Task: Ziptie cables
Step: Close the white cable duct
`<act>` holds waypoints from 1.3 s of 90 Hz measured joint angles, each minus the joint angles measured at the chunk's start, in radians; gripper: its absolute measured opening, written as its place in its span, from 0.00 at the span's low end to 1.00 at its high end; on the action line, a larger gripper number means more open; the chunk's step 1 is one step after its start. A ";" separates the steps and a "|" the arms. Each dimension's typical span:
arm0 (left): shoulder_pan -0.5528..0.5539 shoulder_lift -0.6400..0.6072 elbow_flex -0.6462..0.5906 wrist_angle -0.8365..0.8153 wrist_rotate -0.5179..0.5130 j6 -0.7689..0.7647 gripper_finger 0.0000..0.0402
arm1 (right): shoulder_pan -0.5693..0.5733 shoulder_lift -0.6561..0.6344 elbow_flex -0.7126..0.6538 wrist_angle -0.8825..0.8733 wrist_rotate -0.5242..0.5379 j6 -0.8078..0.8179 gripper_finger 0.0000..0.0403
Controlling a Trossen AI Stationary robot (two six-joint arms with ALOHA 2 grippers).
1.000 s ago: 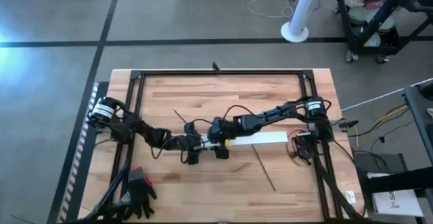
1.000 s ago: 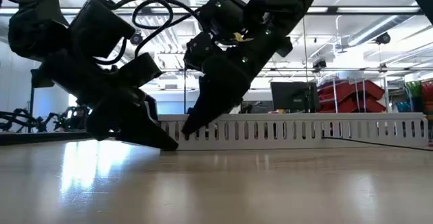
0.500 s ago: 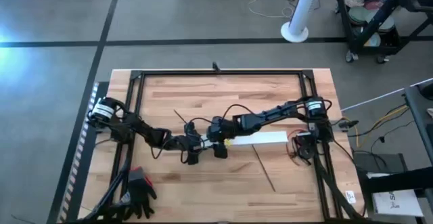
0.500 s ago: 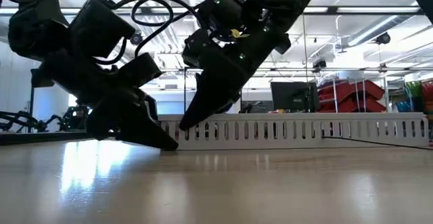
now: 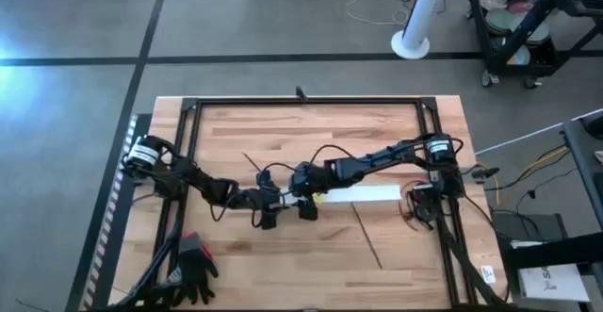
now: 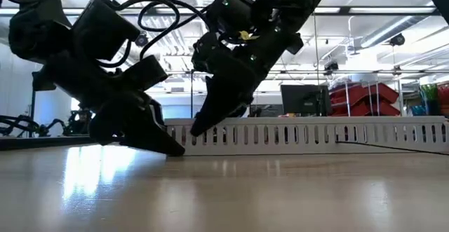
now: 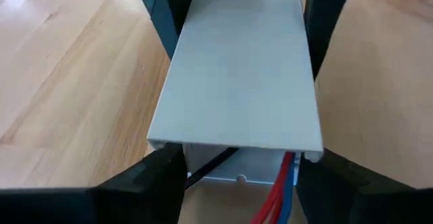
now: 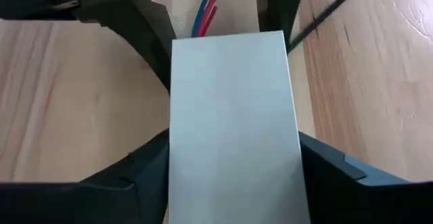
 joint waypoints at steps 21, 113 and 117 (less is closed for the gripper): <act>0.000 0.000 -0.001 -0.004 0.000 -0.001 0.52 | 0.000 -0.003 -0.001 0.001 -0.001 -0.004 0.57; -0.027 -0.771 0.097 -1.376 0.306 -0.619 0.79 | 0.241 -0.788 -0.543 -0.362 0.403 0.329 0.70; -0.033 -0.792 0.133 -1.370 0.277 -0.640 0.79 | 0.244 -0.815 -0.576 -0.368 0.433 0.367 0.68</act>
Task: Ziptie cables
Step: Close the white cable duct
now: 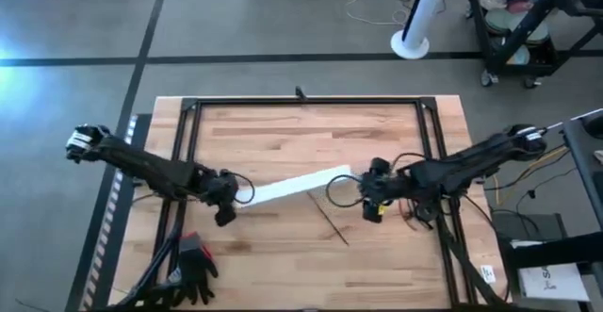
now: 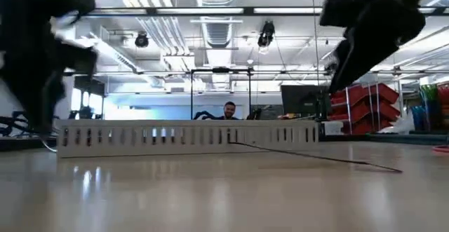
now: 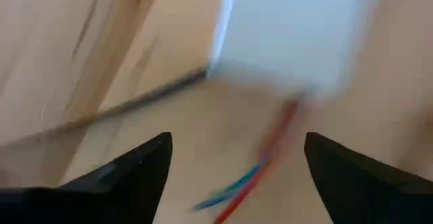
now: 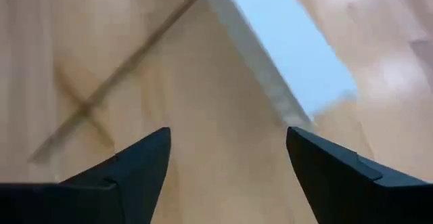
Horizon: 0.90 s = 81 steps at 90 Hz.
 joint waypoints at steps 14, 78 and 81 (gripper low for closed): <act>-0.027 -0.027 0.095 0.097 -0.253 0.007 0.77 | 0.032 -0.056 -0.115 0.051 0.195 0.060 0.61; 0.143 0.688 0.177 1.506 -0.623 0.571 0.77 | 0.071 0.033 -0.587 1.098 0.467 -0.100 0.01; 0.154 0.724 0.200 1.487 -0.609 0.567 0.77 | 0.067 0.045 -0.590 1.098 0.481 -0.081 0.01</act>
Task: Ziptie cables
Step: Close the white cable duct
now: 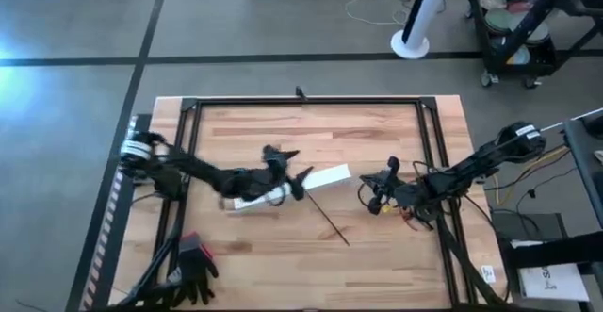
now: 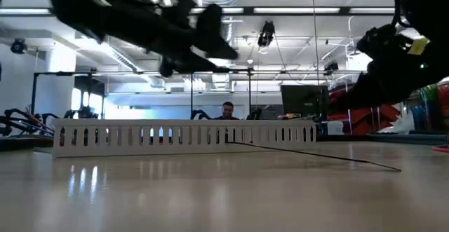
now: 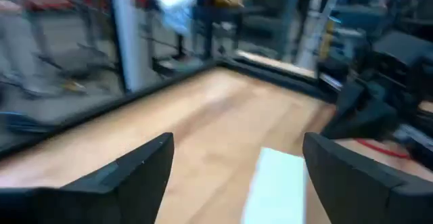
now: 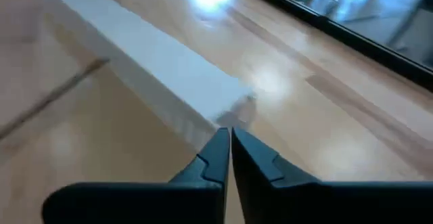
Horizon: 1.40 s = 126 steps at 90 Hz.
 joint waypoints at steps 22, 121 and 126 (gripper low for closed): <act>0.056 0.210 0.239 -0.160 0.213 0.071 0.77 | 0.005 0.144 0.002 0.066 0.035 0.157 0.00; 0.118 0.313 0.368 -0.527 0.332 0.101 0.77 | -0.021 0.461 0.259 0.051 0.199 0.340 0.00; 0.121 0.313 0.367 -0.528 0.346 0.102 0.77 | -0.018 0.457 0.245 0.036 0.196 0.372 0.00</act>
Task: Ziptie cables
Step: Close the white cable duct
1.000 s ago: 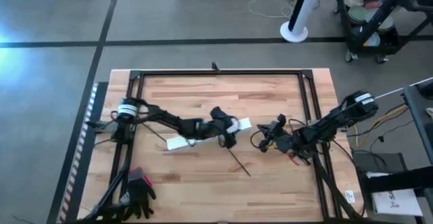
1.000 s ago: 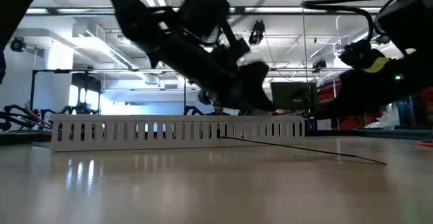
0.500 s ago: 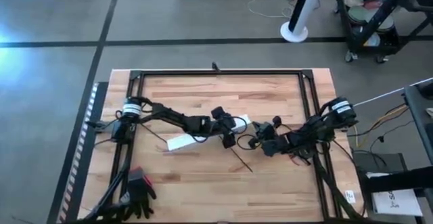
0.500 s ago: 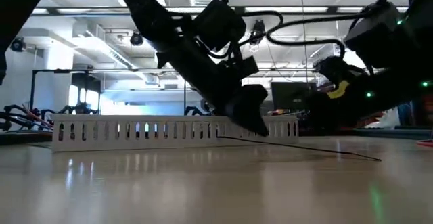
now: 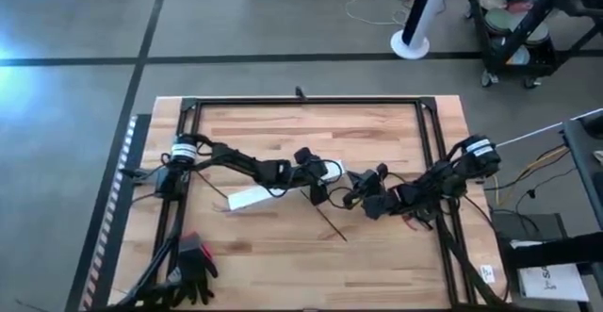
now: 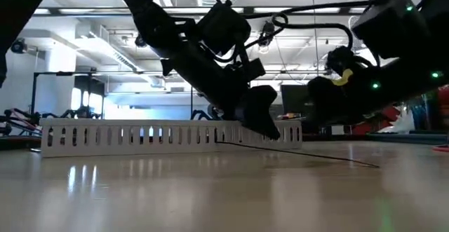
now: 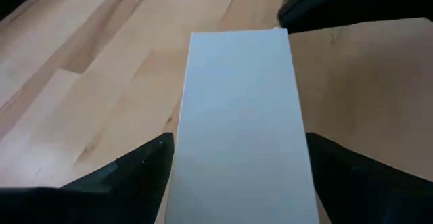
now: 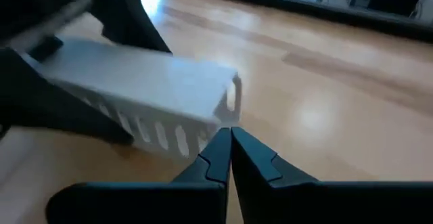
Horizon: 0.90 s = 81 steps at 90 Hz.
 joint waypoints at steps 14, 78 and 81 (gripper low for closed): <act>0.007 0.001 -0.003 0.004 0.038 -0.002 0.77 | -0.020 0.017 0.014 0.023 0.012 0.018 0.00; 0.012 -0.017 -0.008 0.033 0.112 -0.013 0.71 | -0.013 0.010 0.089 -0.005 -0.207 -0.048 0.00; 0.012 -0.017 -0.008 0.034 0.114 -0.016 0.68 | -0.011 0.014 0.094 -0.005 -0.197 -0.048 0.00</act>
